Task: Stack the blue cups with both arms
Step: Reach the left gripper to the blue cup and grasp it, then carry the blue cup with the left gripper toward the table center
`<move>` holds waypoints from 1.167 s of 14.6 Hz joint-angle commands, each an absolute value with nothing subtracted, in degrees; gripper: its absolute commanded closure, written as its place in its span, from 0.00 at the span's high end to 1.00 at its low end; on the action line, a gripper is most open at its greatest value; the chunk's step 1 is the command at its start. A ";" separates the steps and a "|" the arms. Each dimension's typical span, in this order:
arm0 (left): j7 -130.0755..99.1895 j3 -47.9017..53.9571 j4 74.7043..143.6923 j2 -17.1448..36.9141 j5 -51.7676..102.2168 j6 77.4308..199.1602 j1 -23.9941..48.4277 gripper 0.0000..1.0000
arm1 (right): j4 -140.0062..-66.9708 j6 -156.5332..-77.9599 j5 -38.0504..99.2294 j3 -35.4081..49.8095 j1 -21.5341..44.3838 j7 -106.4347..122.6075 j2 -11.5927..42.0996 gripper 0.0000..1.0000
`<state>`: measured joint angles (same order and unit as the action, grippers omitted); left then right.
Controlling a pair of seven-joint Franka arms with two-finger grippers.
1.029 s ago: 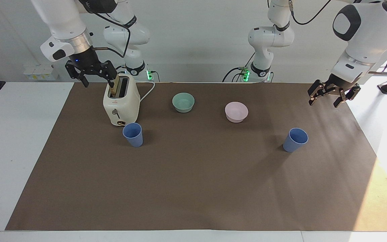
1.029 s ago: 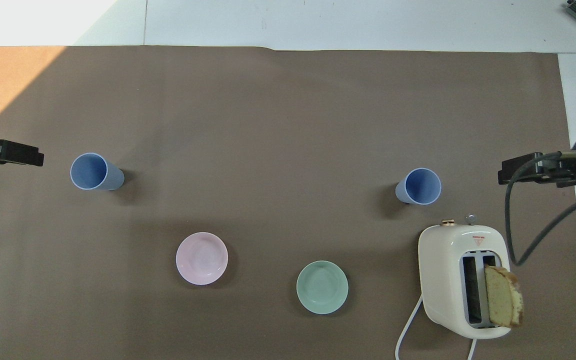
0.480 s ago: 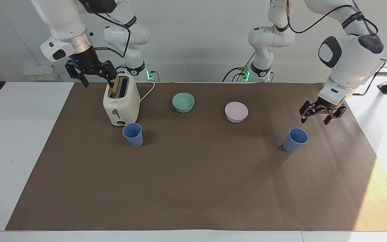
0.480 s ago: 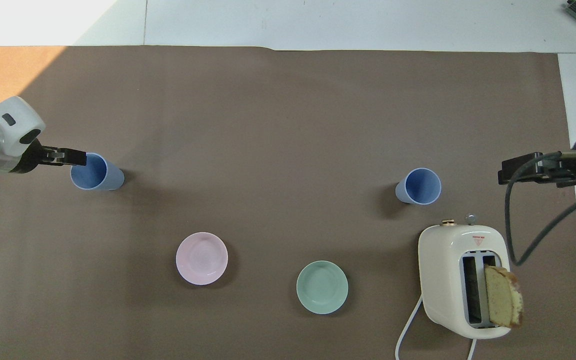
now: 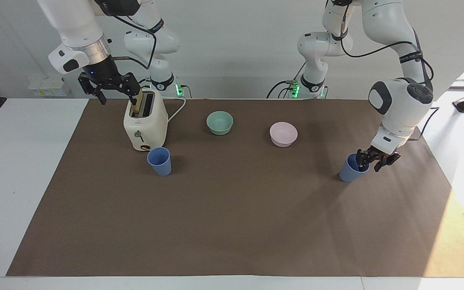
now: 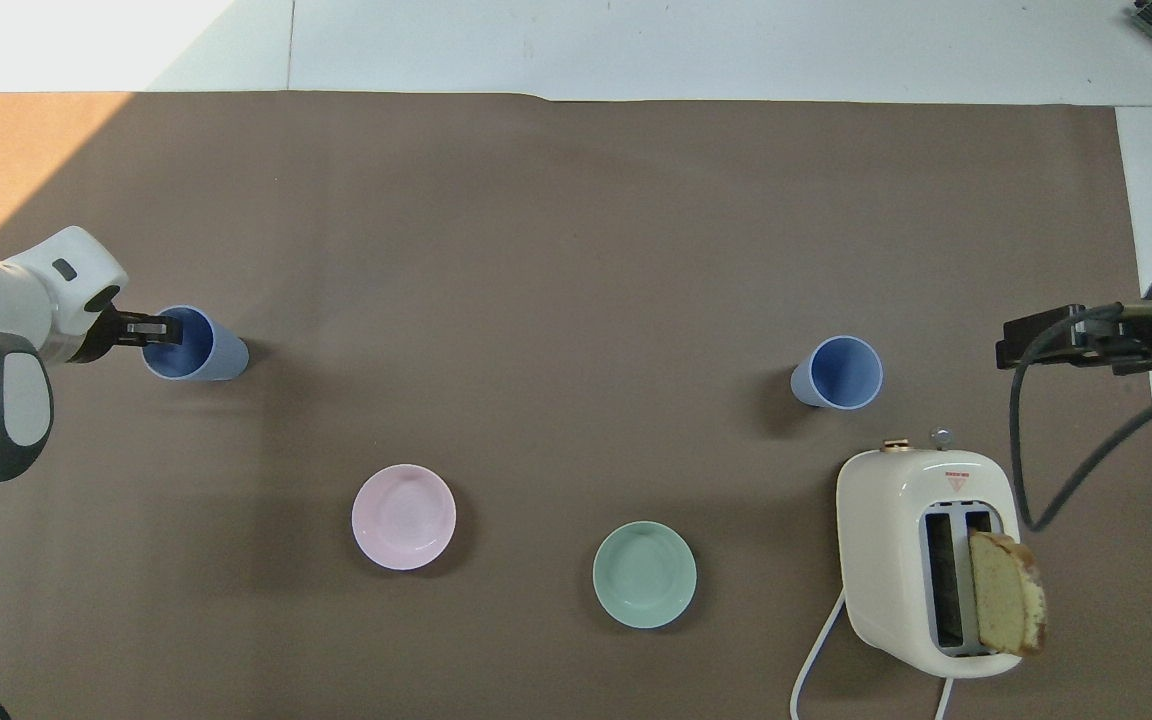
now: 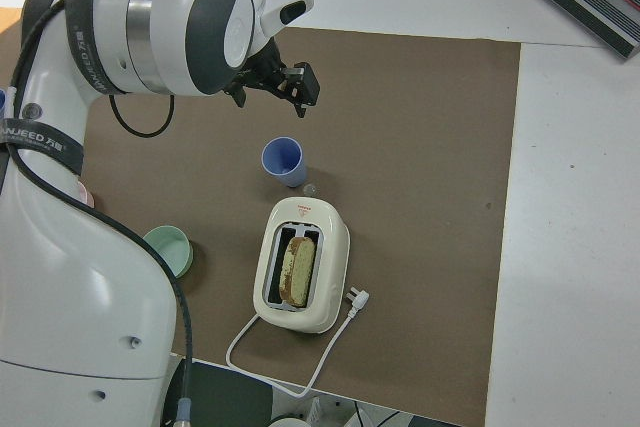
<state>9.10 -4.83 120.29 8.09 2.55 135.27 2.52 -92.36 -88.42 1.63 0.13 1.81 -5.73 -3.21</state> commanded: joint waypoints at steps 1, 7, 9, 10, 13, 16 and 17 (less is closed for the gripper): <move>9.32 -4.48 121.56 6.33 3.43 133.44 2.46 0.00 | -92.99 -88.86 3.08 0.44 1.05 -6.24 -3.60 1.00; 9.05 -4.57 115.40 5.89 3.34 125.94 8.94 0.00 | -92.99 -88.86 3.08 0.44 1.05 -6.24 -3.60 1.00; 5.56 -4.48 115.49 5.80 3.34 126.21 13.51 0.00 | -92.99 -88.86 3.08 0.44 0.97 -6.24 -3.60 1.00; 1.97 -4.48 115.66 5.89 3.34 126.38 17.36 0.00 | -92.99 -88.86 3.08 0.44 1.05 -6.24 -3.60 1.00; -11.83 -4.48 116.80 7.20 3.43 129.97 27.04 0.00 | -92.99 -88.86 3.08 0.44 1.05 -6.24 -3.60 1.00; -19.75 -4.48 116.81 9.74 3.43 135.50 32.85 0.00 | -92.99 -88.94 3.08 0.44 0.97 -6.24 -3.60 1.00; -22.82 -4.48 116.89 10.63 3.43 138.14 35.13 0.00 | -92.99 -88.95 3.08 0.44 1.05 -6.24 -3.60 1.00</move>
<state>-18.70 -3.19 116.36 8.74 3.02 133.32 31.65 -92.36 -88.42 1.63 0.13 1.81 -5.73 -3.21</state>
